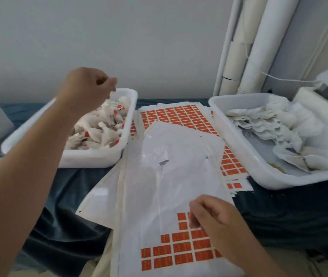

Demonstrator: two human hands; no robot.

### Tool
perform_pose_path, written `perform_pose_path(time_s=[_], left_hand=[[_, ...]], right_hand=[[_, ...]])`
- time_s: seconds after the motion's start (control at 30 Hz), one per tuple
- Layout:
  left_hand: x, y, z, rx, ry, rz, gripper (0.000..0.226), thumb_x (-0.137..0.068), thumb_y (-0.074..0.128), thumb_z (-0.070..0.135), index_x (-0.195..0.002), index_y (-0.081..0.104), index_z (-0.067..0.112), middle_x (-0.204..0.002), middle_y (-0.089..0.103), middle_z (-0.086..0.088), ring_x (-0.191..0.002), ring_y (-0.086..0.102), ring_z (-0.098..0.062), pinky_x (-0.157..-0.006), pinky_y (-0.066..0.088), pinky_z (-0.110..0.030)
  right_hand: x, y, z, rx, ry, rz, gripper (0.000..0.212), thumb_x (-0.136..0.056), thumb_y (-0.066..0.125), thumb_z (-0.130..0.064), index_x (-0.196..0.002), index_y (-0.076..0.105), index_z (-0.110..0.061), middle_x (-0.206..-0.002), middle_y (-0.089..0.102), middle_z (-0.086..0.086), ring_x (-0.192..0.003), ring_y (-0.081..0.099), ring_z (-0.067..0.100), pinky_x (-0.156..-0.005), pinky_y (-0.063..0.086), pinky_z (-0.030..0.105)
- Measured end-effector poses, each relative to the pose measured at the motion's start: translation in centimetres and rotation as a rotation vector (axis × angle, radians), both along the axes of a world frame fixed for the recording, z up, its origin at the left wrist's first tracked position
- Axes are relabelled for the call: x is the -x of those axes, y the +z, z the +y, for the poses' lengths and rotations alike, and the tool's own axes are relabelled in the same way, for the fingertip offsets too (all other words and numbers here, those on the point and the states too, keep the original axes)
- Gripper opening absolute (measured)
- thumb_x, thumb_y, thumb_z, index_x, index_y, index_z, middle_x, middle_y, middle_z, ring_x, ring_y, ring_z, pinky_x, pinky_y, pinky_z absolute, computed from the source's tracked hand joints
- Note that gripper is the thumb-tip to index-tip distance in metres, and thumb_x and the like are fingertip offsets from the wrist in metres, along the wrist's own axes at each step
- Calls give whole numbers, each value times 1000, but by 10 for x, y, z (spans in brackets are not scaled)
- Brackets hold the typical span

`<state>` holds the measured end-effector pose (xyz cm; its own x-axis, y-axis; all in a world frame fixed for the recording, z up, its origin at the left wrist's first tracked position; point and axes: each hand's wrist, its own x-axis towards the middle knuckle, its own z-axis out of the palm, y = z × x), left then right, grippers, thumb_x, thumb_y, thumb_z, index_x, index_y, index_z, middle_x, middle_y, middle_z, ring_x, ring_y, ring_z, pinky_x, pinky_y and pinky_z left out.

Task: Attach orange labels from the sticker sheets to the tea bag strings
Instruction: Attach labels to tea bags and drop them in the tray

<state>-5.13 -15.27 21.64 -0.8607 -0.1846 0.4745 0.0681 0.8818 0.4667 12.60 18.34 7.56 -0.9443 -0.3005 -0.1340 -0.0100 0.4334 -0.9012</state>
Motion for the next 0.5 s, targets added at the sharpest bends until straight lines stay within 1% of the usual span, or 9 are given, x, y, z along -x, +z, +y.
perform_pose_path(time_s=[0.07, 0.13, 0.2, 0.23, 0.27, 0.33, 0.4, 0.43, 0.5], left_hand=[[-40, -15, 28, -41, -55, 24, 42, -94, 55, 53, -71, 73, 23, -61, 69, 8, -41, 54, -3, -52, 40, -23], [-83, -35, 58, -77, -116, 14, 47, -97, 56, 61, -69, 72, 26, -60, 68, 11, -46, 57, -4, -48, 41, -24], [-120, -53, 87, -197, -229, -76, 40, -94, 55, 67, -76, 73, 37, -64, 69, 15, -48, 59, -4, -41, 43, -16], [-133, -62, 99, -267, -279, -144, 36, -90, 53, 70, -79, 73, 42, -65, 70, 16, -48, 59, -5, -40, 43, -15], [-144, -71, 110, -307, -314, -207, 37, -85, 51, 73, -79, 72, 44, -66, 70, 16, -48, 60, -6, -40, 45, -14], [-159, -93, 126, -348, -350, -290, 46, -80, 48, 76, -74, 73, 39, -67, 71, 17, -52, 64, -9, -43, 50, -17], [-171, -112, 140, -405, -382, -333, 49, -79, 46, 77, -71, 72, 36, -67, 71, 16, -51, 62, -11, -46, 52, -16], [-176, -121, 145, -424, -397, -347, 50, -79, 46, 77, -70, 72, 35, -67, 71, 15, -48, 59, -10, -47, 51, -15], [-184, -135, 153, -422, -425, -381, 53, -79, 43, 78, -70, 71, 34, -65, 70, 13, -46, 56, -5, -47, 47, -12]], right_hand=[[1, 9, 11, 21, -153, 81, 52, -82, 48, -71, -75, 64, -22, -63, 66, -7, -54, 63, 1, -58, 49, 10], [4, 20, 28, 49, -321, 158, 53, -82, 51, -73, -71, 63, -22, -64, 67, -6, -52, 63, 3, -56, 51, 11], [10, 33, 50, 33, -461, 274, 50, -87, 51, -71, -77, 64, -24, -73, 71, -12, -56, 66, 0, -51, 49, 10], [15, 39, 63, -3, -513, 347, 45, -92, 52, -69, -82, 65, -28, -79, 72, -18, -63, 67, -5, -48, 49, 11], [23, 44, 76, -58, -554, 414, 39, -97, 55, -67, -87, 67, -31, -85, 72, -23, -72, 67, -8, -53, 49, 11], [48, 52, 106, -194, -605, 482, 29, -97, 58, -61, -96, 70, -35, -94, 71, -22, -87, 66, -4, -69, 48, 20], [82, 58, 137, -398, -562, 433, 26, -100, 58, -51, -103, 75, -31, -105, 72, -17, -96, 64, 6, -78, 45, 29], [99, 60, 151, -545, -495, 346, 30, -103, 55, -47, -106, 77, -27, -116, 73, -10, -101, 63, 11, -82, 44, 33], [128, 59, 168, -869, -332, 91, 42, -108, 46, -48, -111, 79, -24, -131, 70, 4, -113, 62, 22, -93, 45, 36]])
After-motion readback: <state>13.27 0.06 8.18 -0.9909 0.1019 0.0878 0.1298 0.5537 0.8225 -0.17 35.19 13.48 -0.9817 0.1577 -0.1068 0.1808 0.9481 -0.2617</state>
